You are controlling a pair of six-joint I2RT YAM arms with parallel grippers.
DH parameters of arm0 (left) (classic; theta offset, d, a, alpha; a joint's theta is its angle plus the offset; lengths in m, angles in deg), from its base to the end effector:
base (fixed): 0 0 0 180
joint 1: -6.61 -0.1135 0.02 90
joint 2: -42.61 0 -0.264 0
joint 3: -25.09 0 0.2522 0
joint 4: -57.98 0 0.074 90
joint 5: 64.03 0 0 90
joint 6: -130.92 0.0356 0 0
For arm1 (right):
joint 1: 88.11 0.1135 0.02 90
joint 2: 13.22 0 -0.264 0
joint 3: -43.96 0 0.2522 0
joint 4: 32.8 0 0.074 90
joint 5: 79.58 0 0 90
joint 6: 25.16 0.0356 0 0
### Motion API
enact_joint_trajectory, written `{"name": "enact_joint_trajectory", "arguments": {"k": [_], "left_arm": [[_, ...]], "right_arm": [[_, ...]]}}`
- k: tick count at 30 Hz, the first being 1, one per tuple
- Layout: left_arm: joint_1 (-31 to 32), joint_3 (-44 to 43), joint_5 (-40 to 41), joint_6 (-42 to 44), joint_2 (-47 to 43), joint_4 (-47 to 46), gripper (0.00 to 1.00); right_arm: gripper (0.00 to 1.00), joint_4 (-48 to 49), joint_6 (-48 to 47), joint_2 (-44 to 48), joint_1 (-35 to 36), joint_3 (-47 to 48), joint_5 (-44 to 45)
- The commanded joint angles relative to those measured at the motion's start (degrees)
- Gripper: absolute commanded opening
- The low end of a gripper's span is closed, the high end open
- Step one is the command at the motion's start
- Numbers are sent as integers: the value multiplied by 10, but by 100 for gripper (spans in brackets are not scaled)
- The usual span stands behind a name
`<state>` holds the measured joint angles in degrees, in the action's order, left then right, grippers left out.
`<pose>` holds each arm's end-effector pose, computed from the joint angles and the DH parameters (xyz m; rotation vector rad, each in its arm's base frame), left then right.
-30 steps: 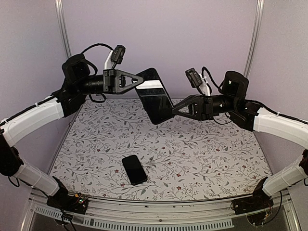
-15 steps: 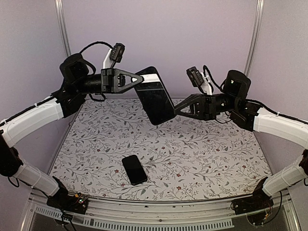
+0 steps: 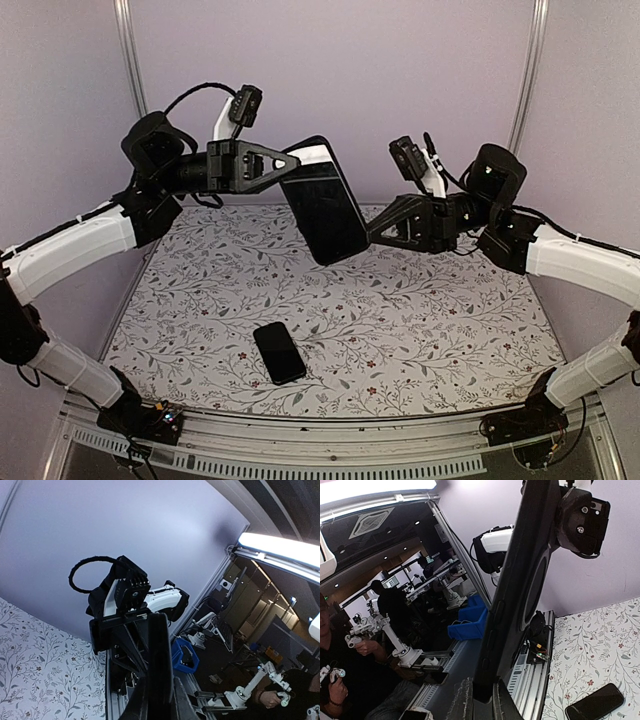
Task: Take the phone out of the phone case
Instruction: Remove the bottom right corner of the phone case from the phone.
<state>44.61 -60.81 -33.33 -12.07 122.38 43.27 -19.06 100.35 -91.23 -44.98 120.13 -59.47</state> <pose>0.2255 -0.2150 0.4330 0.9006 1.4382 -1.8758 0.1973 0.2306 0.3814 -1.2927 1.3131 1.8452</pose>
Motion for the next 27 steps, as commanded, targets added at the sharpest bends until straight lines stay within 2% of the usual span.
{"name": "enact_joint_trajectory", "arguments": {"k": [1,15,27], "left_arm": [[30,6,-9,-57,7,-95,0],[63,13,-12,-68,7,-111,0],[83,1,-32,-117,34,-144,0]], "right_arm": [[0,36,-8,-10,9,24,-31],[0,-51,-62,-35,9,66,-16],[0,-209,-207,-50,9,110,83]]}}
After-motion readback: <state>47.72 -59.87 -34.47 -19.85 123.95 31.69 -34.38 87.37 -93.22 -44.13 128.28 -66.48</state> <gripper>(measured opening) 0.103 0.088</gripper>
